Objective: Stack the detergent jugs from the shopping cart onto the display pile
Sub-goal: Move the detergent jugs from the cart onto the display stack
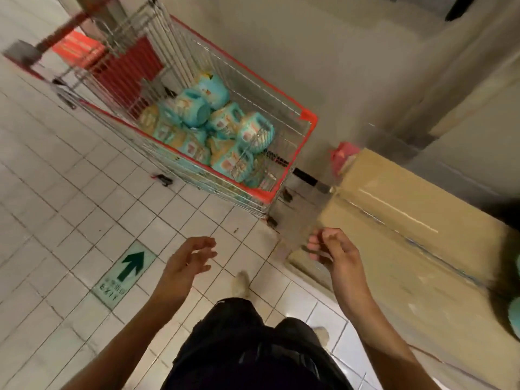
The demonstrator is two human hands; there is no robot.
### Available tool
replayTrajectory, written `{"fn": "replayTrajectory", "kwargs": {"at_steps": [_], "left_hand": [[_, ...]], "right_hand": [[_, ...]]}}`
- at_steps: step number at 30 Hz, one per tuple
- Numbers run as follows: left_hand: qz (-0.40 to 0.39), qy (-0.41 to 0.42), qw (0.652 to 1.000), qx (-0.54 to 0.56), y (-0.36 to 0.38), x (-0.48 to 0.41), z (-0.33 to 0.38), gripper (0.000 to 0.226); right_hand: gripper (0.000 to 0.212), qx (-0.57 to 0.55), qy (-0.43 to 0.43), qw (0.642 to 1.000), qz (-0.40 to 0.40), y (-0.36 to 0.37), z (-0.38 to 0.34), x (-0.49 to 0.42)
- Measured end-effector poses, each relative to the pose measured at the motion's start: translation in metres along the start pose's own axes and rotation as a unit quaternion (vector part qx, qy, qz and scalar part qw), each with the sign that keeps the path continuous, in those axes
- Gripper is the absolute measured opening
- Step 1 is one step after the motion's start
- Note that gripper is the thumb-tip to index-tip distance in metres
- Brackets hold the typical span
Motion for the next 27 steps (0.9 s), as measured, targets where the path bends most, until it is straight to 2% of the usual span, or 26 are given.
{"fn": "replayTrajectory", "kwargs": {"at_steps": [5,10,14,17,23,27], "left_hand": [[0.042,-0.012,0.999,0.002,-0.07,-0.048,-0.002,0.021],[0.062,-0.009,0.998,0.027,-0.1,-0.097,0.022,0.021],[0.077,0.001,0.996,0.053,-0.111,-0.137,0.048,0.035],[0.092,0.003,0.994,0.054,-0.117,-0.168,0.06,0.042],[0.088,0.001,0.996,0.011,-0.117,-0.231,0.072,0.038],[0.069,-0.03,0.997,-0.003,-0.11,-0.281,0.078,0.038]], "right_hand": [[0.025,0.038,0.001,0.998,-0.045,0.101,0.0,-0.013],[0.023,0.042,0.016,0.996,-0.083,0.165,-0.004,-0.034],[0.023,0.078,0.021,0.99,-0.118,0.201,-0.009,-0.059],[0.024,0.108,0.021,0.988,-0.112,0.225,-0.013,-0.087],[0.027,0.136,0.04,0.985,-0.102,0.278,-0.03,-0.15],[0.032,0.151,0.063,0.98,-0.112,0.319,-0.044,-0.201]]}}
Point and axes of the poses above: each hand's wrist, its own x-axis away from the middle knuckle, its own y-axis out of the palm, z = x × y, the point moved 6 cm from there along -x, towards the middle knuckle, and after that the axes turned 13 degrees about z, right-handed, at the moved point
